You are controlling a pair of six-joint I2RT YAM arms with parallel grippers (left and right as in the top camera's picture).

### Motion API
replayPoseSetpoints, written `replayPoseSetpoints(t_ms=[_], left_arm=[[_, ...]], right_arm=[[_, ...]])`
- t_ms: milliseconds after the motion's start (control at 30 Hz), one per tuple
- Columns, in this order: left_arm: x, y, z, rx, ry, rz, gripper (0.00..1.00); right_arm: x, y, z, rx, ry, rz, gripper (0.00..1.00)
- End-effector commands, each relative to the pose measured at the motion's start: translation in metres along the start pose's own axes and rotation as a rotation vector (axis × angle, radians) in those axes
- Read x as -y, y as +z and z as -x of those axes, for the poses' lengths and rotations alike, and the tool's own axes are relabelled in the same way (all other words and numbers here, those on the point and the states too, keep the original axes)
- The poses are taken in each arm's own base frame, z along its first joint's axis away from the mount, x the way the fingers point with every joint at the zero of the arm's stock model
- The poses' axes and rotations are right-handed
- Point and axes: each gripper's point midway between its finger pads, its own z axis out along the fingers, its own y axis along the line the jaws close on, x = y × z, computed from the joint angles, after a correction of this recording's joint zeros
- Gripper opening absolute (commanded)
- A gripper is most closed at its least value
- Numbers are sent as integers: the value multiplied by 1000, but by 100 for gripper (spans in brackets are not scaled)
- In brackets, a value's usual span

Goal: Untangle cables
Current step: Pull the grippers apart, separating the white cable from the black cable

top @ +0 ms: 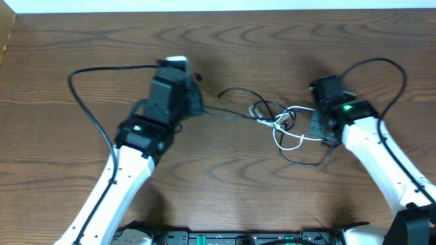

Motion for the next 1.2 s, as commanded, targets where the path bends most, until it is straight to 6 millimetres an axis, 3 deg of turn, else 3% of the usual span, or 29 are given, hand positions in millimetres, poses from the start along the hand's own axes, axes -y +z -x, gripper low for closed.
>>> replayPoseSetpoints(t_ms=[0, 167, 333, 633, 833, 1000, 1167], left_arm=[[-51, -5, 19, 56, -51, 131, 8], [-111, -12, 32, 86, -175, 218, 8], [-164, -24, 37, 122, -340, 281, 8], [-238, -53, 39, 190, -505, 369, 7], [-264, -67, 44, 244, -540, 417, 8], [-283, -78, 43, 277, -582, 457, 7], [-289, -81, 38, 266, -598, 469, 8]], right_arm=[[39, 3, 21, 49, 105, -114, 1], [78, 11, 33, 35, 230, -160, 1], [102, 17, 39, 19, 326, -163, 1], [142, 27, 50, 7, 498, -123, 1], [148, 31, 61, 13, 560, -21, 1], [171, 34, 60, 10, 616, -34, 1], [177, 35, 62, 2, 639, 36, 1]])
